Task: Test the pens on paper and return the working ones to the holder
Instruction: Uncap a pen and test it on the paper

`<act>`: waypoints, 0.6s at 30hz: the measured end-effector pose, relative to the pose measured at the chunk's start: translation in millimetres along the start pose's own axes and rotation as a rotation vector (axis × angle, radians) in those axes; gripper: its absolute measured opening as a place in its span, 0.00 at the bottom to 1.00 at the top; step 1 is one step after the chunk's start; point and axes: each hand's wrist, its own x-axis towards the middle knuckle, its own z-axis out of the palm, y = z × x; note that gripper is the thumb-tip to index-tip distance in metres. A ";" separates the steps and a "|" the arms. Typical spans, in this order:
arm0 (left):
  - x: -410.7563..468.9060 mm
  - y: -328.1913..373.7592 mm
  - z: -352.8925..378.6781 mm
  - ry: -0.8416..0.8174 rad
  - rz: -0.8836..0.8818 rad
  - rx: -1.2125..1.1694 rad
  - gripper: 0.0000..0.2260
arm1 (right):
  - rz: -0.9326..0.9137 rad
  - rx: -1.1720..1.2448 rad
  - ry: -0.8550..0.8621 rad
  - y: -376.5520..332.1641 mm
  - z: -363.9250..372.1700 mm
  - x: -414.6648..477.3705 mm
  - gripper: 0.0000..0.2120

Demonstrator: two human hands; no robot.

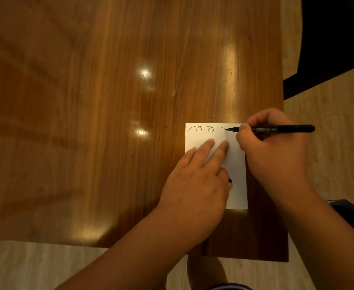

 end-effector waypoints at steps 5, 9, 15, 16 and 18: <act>1.3 -1.1 1.2 -0.007 0.007 -0.025 0.17 | -0.014 0.004 -0.014 -1.4 2.8 -3.8 0.06; 2.8 4.5 4.0 -0.035 -0.009 -0.019 0.14 | -0.019 0.007 -0.002 -5.4 5.1 0.6 0.07; 9.3 13.6 5.6 -0.103 -0.028 0.045 0.15 | 0.004 -0.007 0.032 -0.4 -2.3 5.3 0.08; 9.9 14.3 5.3 -0.114 -0.031 0.048 0.16 | 0.006 -0.014 0.034 0.9 -4.0 5.0 0.06; 10.1 15.4 4.3 -0.125 -0.029 0.053 0.16 | 0.008 -0.027 0.032 3.0 -7.4 4.1 0.05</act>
